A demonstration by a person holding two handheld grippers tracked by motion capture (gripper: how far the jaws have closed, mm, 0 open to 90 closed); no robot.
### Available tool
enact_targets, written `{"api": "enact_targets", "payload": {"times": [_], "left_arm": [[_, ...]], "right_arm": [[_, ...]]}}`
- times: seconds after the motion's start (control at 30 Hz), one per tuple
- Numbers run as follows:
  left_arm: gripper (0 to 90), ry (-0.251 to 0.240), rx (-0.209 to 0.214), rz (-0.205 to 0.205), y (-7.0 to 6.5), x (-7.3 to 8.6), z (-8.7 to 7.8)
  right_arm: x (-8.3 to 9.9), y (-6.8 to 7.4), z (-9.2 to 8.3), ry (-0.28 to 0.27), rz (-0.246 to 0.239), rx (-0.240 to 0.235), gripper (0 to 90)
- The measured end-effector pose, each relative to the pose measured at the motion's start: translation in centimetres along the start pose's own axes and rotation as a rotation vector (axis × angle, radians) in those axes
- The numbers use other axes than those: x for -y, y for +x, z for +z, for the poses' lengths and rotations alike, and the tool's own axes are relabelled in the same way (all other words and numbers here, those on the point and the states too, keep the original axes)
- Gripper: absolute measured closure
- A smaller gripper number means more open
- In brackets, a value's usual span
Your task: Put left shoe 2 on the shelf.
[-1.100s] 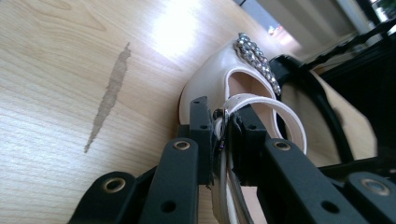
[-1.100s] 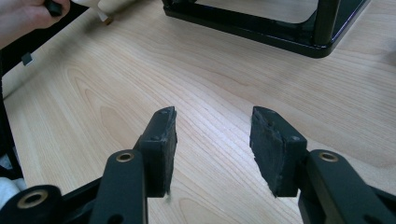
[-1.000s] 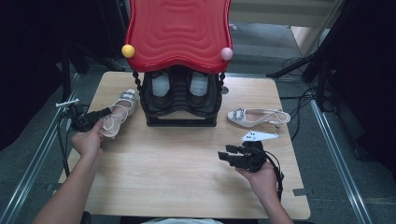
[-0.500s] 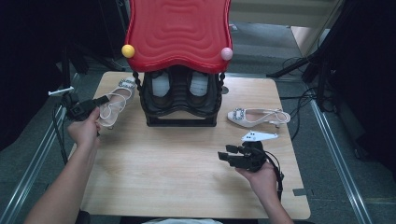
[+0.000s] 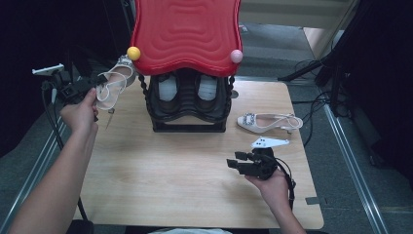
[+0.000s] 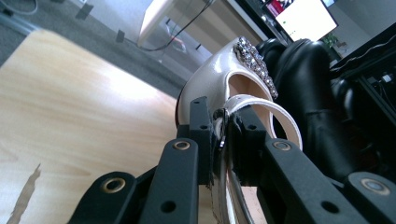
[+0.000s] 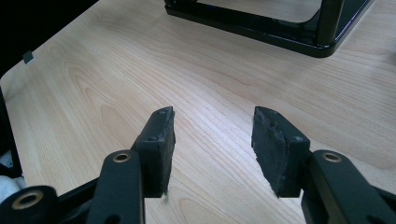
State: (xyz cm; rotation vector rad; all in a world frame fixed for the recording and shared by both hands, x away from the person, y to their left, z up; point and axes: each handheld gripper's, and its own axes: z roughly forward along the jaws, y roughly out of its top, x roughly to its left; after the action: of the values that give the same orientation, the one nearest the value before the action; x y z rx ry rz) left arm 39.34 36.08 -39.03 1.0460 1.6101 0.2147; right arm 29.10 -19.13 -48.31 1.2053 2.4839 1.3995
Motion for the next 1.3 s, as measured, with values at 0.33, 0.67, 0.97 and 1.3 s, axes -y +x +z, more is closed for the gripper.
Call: {"api": "enact_targets", "payload": {"times": [0.33,0.67,0.97,1.3], "left_arm": [[81.1,-0.043,0.045,0.014,-4.1,-3.2,-0.8],[81.1,-0.084,0.098,0.037,-8.4,-6.1,-2.0],[81.1,-0.121,0.134,0.050,-11.8,-8.2,-3.6],[81.0,-0.144,0.168,0.091,-15.9,-9.8,-4.6]], "right_arm": [[0.0,0.0,0.0,0.003,-0.002,-0.001,50.8],[0.0,0.0,0.0,0.000,-0.001,0.000,50.6],[0.0,0.0,-0.1,0.001,-0.006,0.002,50.5],[0.0,0.0,0.1,0.005,-0.006,0.004,50.4]]}}
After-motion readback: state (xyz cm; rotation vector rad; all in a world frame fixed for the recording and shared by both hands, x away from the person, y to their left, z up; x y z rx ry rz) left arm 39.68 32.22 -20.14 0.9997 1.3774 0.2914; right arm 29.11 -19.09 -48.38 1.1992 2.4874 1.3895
